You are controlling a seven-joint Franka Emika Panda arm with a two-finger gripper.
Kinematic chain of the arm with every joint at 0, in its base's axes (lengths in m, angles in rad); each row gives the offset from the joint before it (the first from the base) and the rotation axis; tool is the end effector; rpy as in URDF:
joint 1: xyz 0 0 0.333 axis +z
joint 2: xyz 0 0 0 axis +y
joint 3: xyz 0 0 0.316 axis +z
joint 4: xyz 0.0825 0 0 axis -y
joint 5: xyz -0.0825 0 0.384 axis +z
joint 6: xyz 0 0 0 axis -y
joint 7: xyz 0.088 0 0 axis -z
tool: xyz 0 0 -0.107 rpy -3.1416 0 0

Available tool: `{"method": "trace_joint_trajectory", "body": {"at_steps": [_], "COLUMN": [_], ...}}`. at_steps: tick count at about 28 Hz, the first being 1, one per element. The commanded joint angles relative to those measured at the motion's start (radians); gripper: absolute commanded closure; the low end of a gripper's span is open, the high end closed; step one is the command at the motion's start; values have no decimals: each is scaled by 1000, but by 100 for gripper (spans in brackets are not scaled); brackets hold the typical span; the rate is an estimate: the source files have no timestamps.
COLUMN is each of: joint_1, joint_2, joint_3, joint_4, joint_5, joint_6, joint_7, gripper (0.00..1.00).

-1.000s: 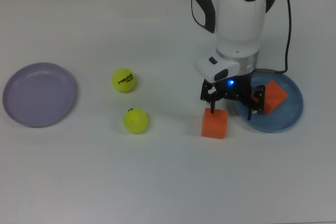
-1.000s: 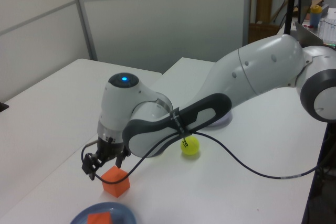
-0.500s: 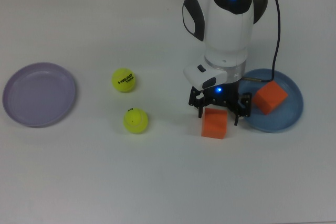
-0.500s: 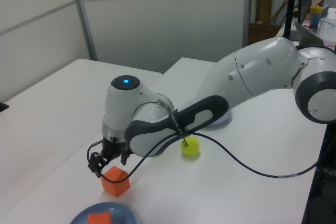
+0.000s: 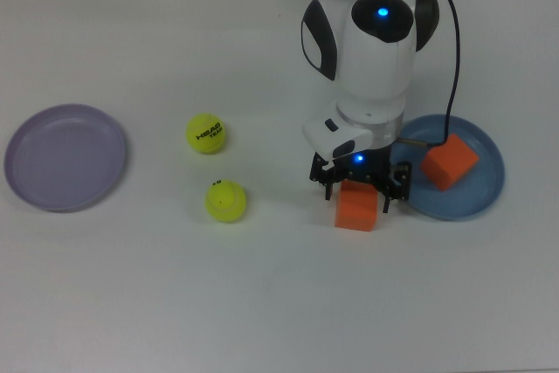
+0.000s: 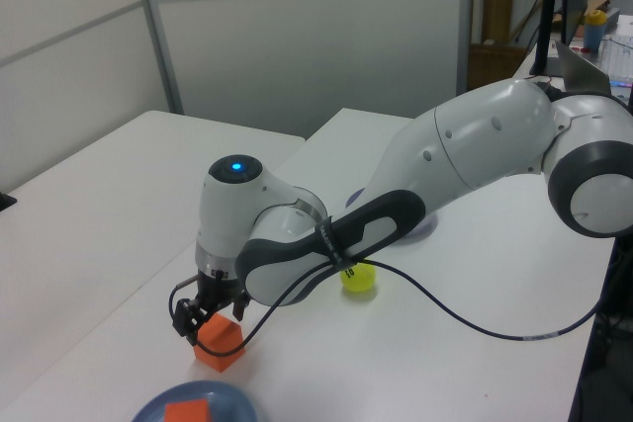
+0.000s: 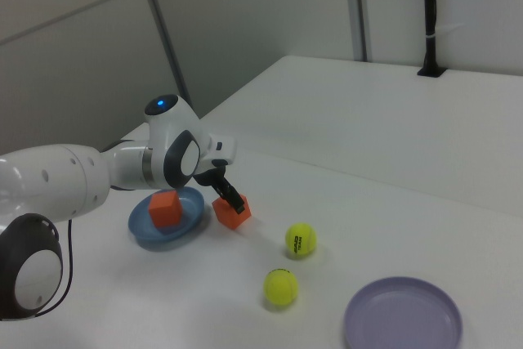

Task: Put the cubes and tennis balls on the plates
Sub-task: 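Move the gripper to the second orange cube and grasp it, then lift the second cube and stack it on the cube on the blue plate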

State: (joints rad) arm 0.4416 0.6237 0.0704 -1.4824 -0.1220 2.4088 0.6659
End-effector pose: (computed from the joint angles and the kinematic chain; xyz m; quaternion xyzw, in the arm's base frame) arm 0.6502 0.3529 0.3414 -0.9869 0.0470 -0.1416 0.0610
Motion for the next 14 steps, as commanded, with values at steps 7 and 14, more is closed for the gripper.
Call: {"method": "trace_joint_trajectory", "body": {"at_steps": [7,14], "joint_1": [6,9], "joint_2": [27,19], "joint_3": [-4,3], "joint_4": [-4,-2], "joint_5": [-38,-31], "joint_6": [24,24], "joint_7": [-16,-6], "gripper": [0,96]}}
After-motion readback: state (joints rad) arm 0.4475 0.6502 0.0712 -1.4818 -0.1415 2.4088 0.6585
